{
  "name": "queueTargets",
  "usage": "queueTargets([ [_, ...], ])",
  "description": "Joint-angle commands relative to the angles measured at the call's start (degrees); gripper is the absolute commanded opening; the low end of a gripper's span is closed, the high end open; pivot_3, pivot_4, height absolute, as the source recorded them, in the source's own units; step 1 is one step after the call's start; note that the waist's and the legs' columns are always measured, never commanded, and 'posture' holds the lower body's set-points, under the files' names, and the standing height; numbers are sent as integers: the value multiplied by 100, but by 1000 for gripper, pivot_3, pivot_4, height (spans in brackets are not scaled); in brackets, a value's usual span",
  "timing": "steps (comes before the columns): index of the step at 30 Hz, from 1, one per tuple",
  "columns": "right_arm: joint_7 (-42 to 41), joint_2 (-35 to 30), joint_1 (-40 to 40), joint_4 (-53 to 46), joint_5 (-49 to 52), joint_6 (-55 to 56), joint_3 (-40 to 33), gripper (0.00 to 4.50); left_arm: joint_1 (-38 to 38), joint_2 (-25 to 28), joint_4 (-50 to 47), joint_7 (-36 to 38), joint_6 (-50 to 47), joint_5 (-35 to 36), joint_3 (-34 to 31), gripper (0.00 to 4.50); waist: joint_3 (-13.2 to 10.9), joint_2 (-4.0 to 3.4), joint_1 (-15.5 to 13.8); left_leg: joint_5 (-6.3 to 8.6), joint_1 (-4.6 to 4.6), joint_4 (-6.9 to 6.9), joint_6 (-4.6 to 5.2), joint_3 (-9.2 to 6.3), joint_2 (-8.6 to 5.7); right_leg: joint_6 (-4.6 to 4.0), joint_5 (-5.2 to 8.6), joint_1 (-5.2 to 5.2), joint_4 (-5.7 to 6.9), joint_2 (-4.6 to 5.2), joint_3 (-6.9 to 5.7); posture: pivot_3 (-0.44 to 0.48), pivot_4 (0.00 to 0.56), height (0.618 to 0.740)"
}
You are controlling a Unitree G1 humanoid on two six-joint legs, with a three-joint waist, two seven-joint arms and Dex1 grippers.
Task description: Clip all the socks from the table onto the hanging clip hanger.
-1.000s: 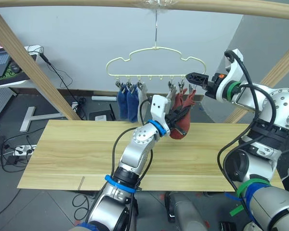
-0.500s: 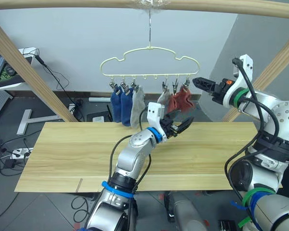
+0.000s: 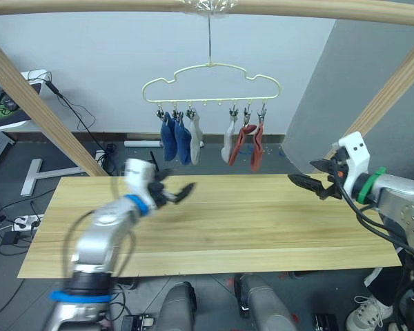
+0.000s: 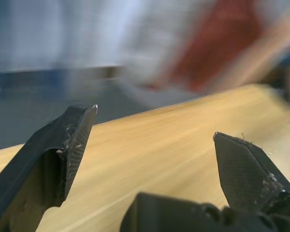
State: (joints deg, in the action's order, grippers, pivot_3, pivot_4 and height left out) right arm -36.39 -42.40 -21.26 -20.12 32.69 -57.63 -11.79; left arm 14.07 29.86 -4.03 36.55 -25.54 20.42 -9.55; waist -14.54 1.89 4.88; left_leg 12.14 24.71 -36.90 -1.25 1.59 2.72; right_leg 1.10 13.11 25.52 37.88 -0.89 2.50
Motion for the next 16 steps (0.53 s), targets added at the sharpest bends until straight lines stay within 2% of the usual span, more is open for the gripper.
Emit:
queueTargets([
  [1, -359, -147, 46, -136, -21, 567, -14, 4500, -218, 351, -235, 229, 153, 2, -204, 4460, 0, 1, -19, 0, 0, -3, 0, 1, 0, 0, 0, -2, -1, 6, 2, -36, 240, 740],
  [4, -1040, -573, 434, -88, -294, 1336, 127, 4500, -607, 1019, -123, 437, 280, -208, -570, 4460, -2, 4, -38, 0, 4, -3, 0, 5, -4, 0, 0, -6, -15, 19, 6, -18, 228, 740],
  [6, -1187, -677, 609, 2, -363, 1625, 133, 4500, -732, 1241, -93, 448, 284, -174, -745, 4460, -1, 5, -84, 1, 7, 7, -1, 5, -3, -1, 1, -5, -29, 22, 2, -11, 223, 740],
  [10, -1034, -484, 521, 92, -217, 1695, -34, 4500, -913, 1415, -250, 539, 189, -29, -972, 4460, -1, 5, -172, 1, 8, 8, -1, 5, -3, -2, 2, -3, -25, 24, 1, 0, 214, 740],
  [16, -833, -326, 463, 160, -305, 1836, -22, 4500, -1053, 1304, -532, 466, -21, 170, -1085, 4460, 1, 8, -203, 1, 8, -1, -1, 5, -3, -1, 1, -4, -18, 25, 0, 14, 195, 740],
])
